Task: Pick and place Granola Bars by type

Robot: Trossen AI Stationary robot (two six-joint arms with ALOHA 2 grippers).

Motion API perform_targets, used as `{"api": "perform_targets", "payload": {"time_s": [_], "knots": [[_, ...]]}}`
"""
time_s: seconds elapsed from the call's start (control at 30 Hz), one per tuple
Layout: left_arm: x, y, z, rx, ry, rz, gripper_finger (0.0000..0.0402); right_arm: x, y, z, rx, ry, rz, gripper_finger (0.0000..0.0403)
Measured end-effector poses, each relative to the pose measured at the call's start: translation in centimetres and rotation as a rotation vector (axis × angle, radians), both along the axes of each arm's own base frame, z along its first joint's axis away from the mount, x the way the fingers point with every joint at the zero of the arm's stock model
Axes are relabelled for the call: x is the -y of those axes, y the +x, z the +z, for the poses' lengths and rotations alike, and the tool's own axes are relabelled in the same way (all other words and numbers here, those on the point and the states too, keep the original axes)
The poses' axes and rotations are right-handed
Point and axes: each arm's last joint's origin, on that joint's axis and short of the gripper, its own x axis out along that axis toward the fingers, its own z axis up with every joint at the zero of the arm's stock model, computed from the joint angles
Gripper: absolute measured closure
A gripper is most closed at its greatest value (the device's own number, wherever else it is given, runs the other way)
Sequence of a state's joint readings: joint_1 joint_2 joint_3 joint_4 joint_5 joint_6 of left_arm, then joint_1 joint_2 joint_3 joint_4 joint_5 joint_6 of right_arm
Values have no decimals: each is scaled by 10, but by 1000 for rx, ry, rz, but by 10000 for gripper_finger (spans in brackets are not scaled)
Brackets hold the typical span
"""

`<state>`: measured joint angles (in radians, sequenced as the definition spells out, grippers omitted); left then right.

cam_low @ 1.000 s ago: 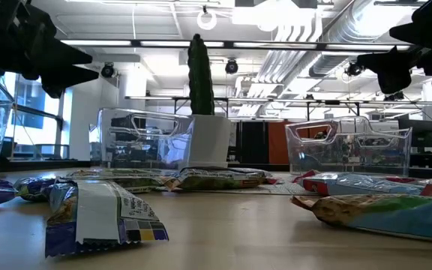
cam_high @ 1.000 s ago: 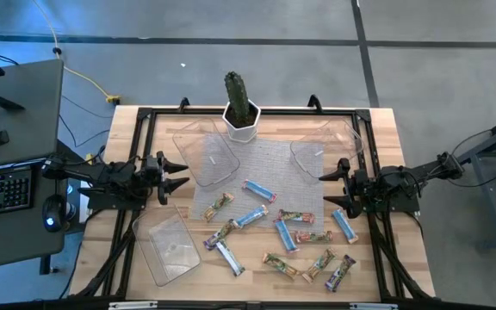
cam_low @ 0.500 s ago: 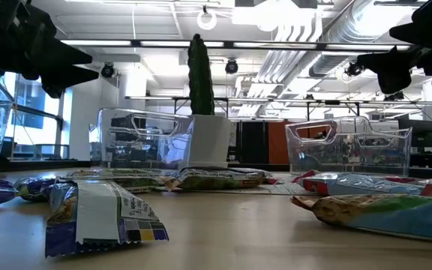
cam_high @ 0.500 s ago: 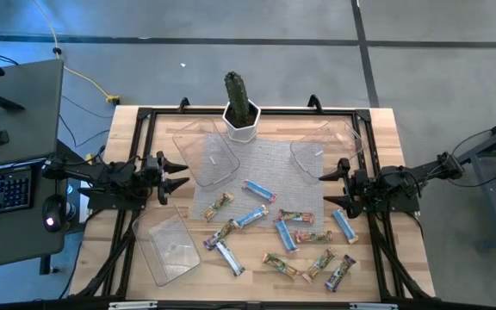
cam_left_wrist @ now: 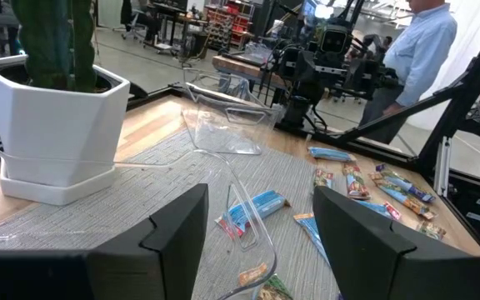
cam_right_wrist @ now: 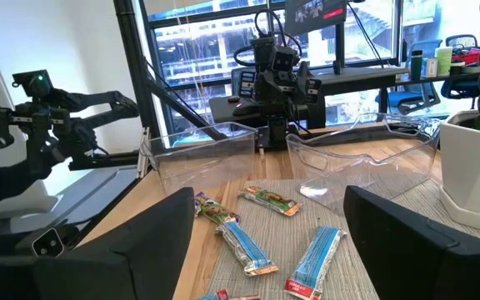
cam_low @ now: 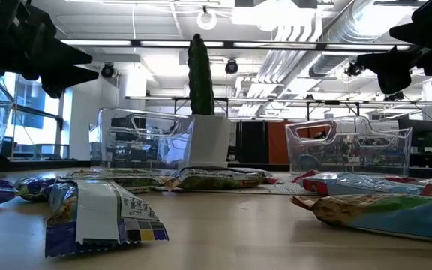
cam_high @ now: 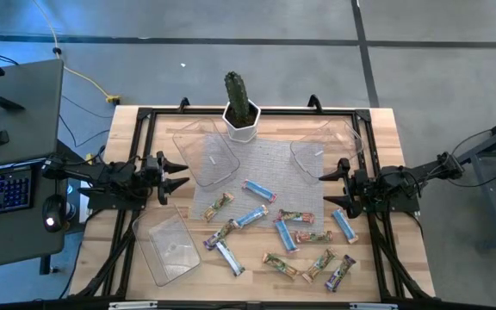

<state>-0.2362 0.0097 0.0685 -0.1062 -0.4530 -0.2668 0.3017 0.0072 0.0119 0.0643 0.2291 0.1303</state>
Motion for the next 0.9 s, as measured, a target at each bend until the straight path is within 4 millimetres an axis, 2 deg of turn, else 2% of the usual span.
{"api": "perform_targets", "payload": {"time_s": [0.2,0.37,0.53,0.8,0.9], "knots": [[0,0,0,0,0,0,188,0,0,0,1,-7,0,109],[0,0,0,0,0,0,188,0,0,0,13,-169,-19,109],[0,0,0,0,0,0,188,0,0,0,17,-209,-22,109],[0,0,0,0,0,0,188,1,0,1,33,-391,-59,109],[0,0,0,0,0,0,188,1,0,4,63,-373,-56,109]]}}
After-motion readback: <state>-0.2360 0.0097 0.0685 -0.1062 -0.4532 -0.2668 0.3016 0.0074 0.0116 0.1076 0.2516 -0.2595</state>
